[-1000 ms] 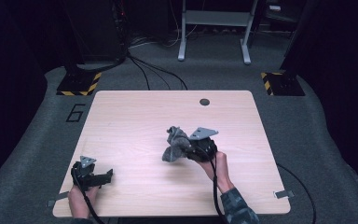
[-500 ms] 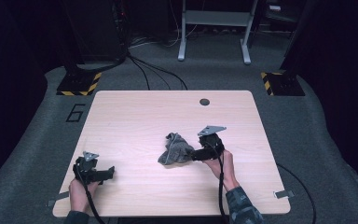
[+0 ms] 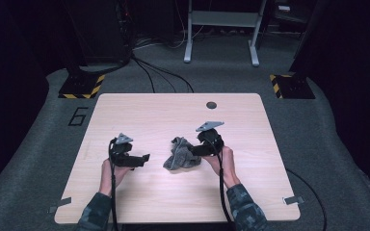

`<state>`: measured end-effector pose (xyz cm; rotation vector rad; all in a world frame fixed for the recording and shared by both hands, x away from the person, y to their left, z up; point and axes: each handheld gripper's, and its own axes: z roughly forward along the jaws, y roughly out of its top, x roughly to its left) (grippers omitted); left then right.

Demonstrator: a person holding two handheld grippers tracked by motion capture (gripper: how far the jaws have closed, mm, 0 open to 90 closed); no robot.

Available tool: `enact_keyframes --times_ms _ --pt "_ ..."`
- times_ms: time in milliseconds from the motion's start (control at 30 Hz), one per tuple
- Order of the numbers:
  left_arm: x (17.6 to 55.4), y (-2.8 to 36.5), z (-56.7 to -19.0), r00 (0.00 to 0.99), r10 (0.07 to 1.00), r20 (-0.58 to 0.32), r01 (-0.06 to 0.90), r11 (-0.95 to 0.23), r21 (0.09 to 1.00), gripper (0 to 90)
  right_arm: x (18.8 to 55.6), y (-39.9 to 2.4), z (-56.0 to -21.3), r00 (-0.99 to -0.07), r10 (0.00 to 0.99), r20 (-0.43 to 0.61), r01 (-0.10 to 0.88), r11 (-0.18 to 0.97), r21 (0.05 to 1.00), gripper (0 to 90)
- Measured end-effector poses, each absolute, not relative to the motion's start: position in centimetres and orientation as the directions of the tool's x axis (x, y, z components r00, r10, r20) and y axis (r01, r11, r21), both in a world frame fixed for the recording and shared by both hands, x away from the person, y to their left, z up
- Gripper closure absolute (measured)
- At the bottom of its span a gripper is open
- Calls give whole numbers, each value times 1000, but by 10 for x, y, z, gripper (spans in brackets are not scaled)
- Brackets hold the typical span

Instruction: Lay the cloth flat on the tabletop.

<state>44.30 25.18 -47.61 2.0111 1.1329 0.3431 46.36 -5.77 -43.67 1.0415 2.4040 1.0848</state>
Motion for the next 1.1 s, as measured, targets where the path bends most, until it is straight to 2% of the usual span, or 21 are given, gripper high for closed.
enact_keyframes --times_ms 200,333,400,467,567,600,767,867,1000,1100 --pt "469 221 -478 622 747 -233 626 -297 721 187 480 -49 -444 -695 718 34 513 462 724 452" --pt "482 202 -480 652 711 -261 629 -316 710 245 486 -40 -447 -702 711 30 517 480 709 505" --pt "486 194 -482 668 701 -251 623 -342 703 292 488 -35 -450 -705 709 27 524 495 693 570" --pt "489 188 -485 683 686 -250 618 -360 699 302 489 -31 -453 -708 706 15 525 512 679 615" --pt "490 183 -488 699 678 -228 603 -386 698 327 489 -30 -454 -711 703 9 522 520 676 653" --pt "491 179 -491 701 677 -224 598 -385 703 366 488 -29 -455 -707 707 3 522 520 677 705" --pt "493 174 -497 720 656 -228 583 -392 712 501 489 -27 -457 -712 702 -7 519 533 669 810" --pt "493 172 -497 719 650 -245 584 -374 721 662 490 -26 -460 -706 708 -8 527 534 661 865" --pt "491 169 -497 714 656 -244 583 -365 726 815 489 -26 -462 -707 707 -17 521 537 664 887" --pt "490 170 -496 720 656 -227 568 -369 736 879 488 -26 -461 -705 708 -29 514 539 668 891"
